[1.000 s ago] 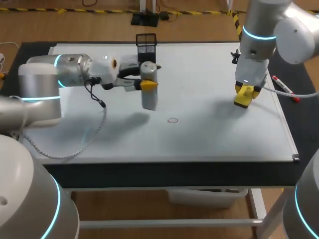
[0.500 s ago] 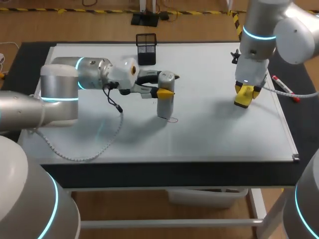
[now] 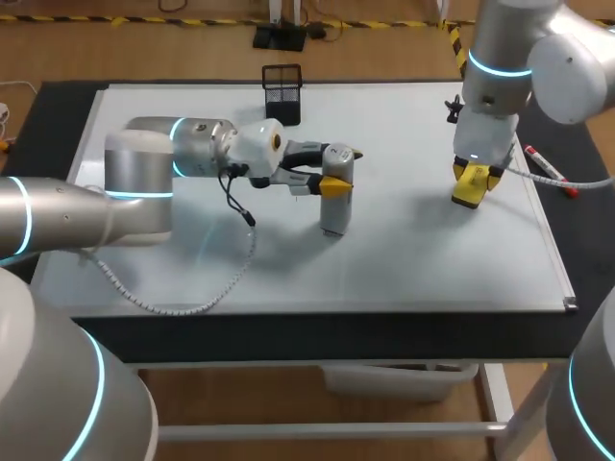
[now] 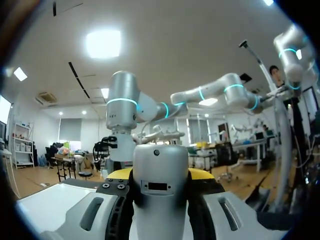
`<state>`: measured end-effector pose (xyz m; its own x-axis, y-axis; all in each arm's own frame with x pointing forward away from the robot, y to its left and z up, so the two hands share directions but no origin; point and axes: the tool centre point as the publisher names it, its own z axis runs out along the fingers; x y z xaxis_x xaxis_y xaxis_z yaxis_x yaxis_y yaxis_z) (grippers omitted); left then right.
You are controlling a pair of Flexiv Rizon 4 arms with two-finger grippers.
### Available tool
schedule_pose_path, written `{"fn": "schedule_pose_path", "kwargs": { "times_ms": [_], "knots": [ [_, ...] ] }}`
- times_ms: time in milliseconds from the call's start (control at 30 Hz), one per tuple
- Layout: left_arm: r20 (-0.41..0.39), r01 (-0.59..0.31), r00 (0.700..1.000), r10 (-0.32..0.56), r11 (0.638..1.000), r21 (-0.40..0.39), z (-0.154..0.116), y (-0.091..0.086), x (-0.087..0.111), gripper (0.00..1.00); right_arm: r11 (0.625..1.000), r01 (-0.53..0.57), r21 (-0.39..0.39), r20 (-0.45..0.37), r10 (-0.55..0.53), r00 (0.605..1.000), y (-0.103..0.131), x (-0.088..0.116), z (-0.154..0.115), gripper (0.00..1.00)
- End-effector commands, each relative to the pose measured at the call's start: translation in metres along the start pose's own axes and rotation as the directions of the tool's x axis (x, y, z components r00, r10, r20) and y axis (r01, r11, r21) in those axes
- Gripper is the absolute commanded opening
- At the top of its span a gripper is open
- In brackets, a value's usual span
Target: Pick up the inspection probe, press it on each red-marked spot on the whiteboard one by one, put down the probe, pick up the eraser, and wipe off all the red marks.
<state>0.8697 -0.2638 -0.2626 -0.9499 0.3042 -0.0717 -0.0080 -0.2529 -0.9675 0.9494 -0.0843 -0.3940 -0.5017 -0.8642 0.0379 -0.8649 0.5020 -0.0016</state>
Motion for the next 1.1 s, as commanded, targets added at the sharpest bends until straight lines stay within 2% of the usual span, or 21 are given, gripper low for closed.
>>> {"fn": "schedule_pose_path", "kwargs": {
  "times_ms": [33, 300, 733, 1100],
  "knots": [
    [-0.005, 0.005, 1.000, -0.005, 1.000, 0.012, 0.0004, 0.0047, -0.0036, 0.00, 1.000, 0.002, 0.001, -0.002, -0.002, 1.000, -0.0006, 0.0004, -0.0006, 0.00],
    [0.005, 0.020, 1.000, -0.020, 1.000, 0.008, 0.0008, 0.0092, -0.0012, 0.00, 1.000, 0.002, 0.001, -0.002, -0.002, 1.000, -0.0006, 0.0004, -0.0006, 0.00],
    [0.014, -0.008, 1.000, 0.009, 0.997, -0.076, 0.0023, 0.0106, -0.0067, 0.00, 1.000, 0.002, 0.001, -0.002, -0.002, 1.000, -0.0006, 0.0004, -0.0006, 0.00],
    [0.010, -0.018, 1.000, 0.019, 0.995, -0.099, 0.0045, 0.0111, -0.0091, 0.00, 1.000, 0.002, 0.001, -0.002, -0.002, 1.000, -0.0006, 0.0004, -0.0006, 0.00]
  ]
}}
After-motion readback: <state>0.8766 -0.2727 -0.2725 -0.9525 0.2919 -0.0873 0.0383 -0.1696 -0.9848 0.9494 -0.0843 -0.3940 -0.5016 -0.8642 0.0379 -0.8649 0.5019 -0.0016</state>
